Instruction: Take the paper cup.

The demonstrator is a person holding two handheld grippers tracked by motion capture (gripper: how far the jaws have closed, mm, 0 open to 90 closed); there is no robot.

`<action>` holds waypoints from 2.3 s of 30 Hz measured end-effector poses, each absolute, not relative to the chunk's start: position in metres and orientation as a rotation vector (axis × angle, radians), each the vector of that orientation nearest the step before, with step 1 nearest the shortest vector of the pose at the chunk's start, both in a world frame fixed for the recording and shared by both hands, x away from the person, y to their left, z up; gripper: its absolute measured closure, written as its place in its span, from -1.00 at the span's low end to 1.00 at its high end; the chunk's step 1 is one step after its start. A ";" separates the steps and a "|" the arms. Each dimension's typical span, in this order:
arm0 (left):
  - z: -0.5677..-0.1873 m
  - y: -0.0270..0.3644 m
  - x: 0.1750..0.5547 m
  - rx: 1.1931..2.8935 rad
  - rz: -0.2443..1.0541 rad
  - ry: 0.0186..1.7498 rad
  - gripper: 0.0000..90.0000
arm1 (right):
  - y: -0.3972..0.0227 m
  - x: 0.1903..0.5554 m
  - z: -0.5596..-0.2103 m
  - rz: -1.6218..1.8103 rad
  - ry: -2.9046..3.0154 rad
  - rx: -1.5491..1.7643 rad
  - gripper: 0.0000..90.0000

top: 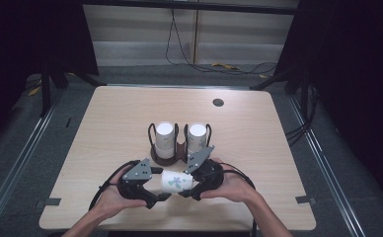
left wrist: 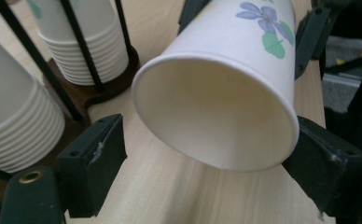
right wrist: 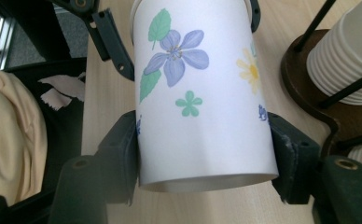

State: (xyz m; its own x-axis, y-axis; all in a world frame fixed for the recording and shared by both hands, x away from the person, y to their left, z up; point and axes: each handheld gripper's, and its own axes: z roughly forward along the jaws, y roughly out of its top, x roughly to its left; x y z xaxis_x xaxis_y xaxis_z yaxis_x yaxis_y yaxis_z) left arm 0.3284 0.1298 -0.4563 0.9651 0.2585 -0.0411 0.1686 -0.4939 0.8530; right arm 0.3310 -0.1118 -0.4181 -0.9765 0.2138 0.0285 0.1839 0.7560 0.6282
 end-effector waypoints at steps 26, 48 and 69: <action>-0.453 0.145 0.337 1.985 0.093 0.402 -0.65 | -0.134 0.333 -0.428 1.284 2.712 0.569 -0.18; -0.431 0.130 0.347 1.933 0.071 0.399 -0.65 | -0.148 0.336 -0.439 1.540 2.584 0.719 -0.18; -0.437 0.136 0.349 1.838 -0.007 0.447 -0.65 | -0.139 0.332 -0.450 1.687 2.556 0.682 -0.17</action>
State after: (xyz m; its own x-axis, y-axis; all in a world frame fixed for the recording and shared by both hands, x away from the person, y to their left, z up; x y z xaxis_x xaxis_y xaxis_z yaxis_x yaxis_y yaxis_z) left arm 0.3495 0.1360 -0.4366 0.9264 0.2987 -0.2292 0.3057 -0.2416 0.9210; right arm 0.3322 -0.1393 -0.4504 -0.9055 0.3563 0.2306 0.3520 0.3270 0.8770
